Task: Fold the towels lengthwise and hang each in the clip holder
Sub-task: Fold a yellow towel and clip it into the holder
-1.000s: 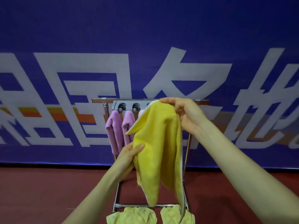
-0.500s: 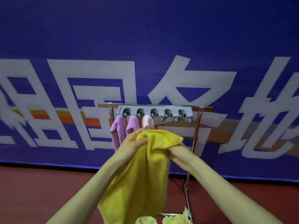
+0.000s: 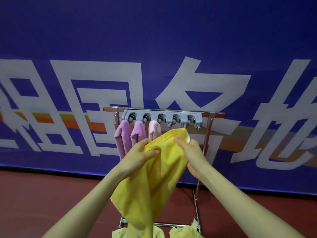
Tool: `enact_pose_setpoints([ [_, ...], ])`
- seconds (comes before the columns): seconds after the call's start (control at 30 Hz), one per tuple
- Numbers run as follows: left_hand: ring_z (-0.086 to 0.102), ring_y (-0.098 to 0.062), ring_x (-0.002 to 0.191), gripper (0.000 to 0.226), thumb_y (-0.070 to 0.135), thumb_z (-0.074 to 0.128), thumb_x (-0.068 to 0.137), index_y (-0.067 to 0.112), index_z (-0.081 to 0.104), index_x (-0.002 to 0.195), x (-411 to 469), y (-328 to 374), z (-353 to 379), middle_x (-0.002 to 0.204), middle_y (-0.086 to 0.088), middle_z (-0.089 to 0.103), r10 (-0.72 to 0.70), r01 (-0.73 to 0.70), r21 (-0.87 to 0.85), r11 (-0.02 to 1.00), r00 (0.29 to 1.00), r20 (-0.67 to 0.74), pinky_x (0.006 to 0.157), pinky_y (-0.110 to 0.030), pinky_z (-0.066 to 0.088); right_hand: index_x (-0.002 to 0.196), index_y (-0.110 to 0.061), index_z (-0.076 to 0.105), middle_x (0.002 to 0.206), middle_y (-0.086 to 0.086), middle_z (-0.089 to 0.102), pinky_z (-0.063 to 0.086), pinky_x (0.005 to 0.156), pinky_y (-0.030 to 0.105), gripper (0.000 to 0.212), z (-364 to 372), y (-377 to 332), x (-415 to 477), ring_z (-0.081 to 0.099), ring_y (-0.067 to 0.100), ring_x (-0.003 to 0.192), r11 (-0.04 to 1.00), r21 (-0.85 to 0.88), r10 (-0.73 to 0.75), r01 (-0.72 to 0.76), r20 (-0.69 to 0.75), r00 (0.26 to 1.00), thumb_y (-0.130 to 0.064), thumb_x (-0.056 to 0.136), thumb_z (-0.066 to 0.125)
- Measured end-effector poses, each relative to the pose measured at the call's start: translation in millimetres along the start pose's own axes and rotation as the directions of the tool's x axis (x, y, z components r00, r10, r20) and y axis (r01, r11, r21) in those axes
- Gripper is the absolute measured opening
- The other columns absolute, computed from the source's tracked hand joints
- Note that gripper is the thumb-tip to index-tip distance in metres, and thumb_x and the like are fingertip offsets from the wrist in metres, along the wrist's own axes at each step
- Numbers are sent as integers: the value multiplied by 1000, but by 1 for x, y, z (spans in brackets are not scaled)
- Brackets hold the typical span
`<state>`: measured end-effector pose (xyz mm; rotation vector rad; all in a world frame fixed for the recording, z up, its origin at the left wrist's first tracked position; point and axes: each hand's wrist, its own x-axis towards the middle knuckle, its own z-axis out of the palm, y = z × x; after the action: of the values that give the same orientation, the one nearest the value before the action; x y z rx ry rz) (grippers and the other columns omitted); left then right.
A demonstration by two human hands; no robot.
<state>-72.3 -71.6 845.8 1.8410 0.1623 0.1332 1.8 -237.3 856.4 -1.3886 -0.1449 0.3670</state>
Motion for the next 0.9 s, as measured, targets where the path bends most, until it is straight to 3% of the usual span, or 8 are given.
enact_pose_setpoints([
  [0.17,62,-18,73,34,39,63,65,12,66,85,6,-18,-22,77,-4,67,-97,86,419,904,995,3,71,-37,51,109,18,53,90,19,57,46,78,39,43,-15,-13,10,56,27,84,1000,25,-12,14,-81,997,-21,92,58],
  [0.3,68,-26,83,25,32,70,78,10,69,90,12,-32,-51,87,-10,72,-182,164,435,885,983,-2,79,-39,56,93,-5,60,78,14,49,40,70,36,22,-27,-29,20,49,25,76,998,62,-8,19,-163,987,-27,92,57],
  [0.4,69,-24,84,22,26,75,79,9,69,92,16,-41,-68,89,-9,73,-225,207,329,921,974,18,73,-29,56,88,-7,65,74,9,48,39,70,35,25,-36,-35,28,47,24,72,997,70,-16,32,-212,977,-28,95,54],
  [0.5,72,-19,81,34,29,85,67,13,72,93,19,-46,-81,87,-5,76,-277,269,143,953,960,41,68,-23,55,120,10,51,76,6,49,40,78,35,43,-44,-37,42,48,22,86,993,84,-50,78,-295,954,-25,95,55],
  [0.57,70,-20,81,65,41,91,46,5,69,96,22,-55,-91,89,-9,75,-287,286,32,958,956,67,69,-25,55,129,0,53,97,5,63,44,98,39,44,-45,-38,47,57,25,102,993,76,-55,85,-338,940,-27,94,56],
  [0.67,65,-23,82,86,40,95,32,1,63,100,34,-71,-104,92,-16,68,-264,265,-212,941,964,36,73,-30,54,133,-11,54,132,11,58,37,110,50,45,-41,-34,51,51,27,125,993,68,-67,101,-390,918,-30,92,58],
  [0.8,71,-19,83,71,29,90,51,0,64,110,54,-76,-114,109,-18,70,-254,206,-431,879,965,-57,68,-27,59,125,-9,59,125,8,61,42,105,42,34,-34,-24,60,55,23,119,989,98,-53,112,-472,880,-25,94,56],
  [0.9,71,-19,83,55,22,75,71,2,61,120,61,-71,-118,107,-17,70,-259,185,-489,852,962,-87,62,-26,57,114,-6,64,113,10,59,44,77,30,25,-30,-20,64,49,16,91,981,138,-42,134,-528,848,-20,96,54],
])
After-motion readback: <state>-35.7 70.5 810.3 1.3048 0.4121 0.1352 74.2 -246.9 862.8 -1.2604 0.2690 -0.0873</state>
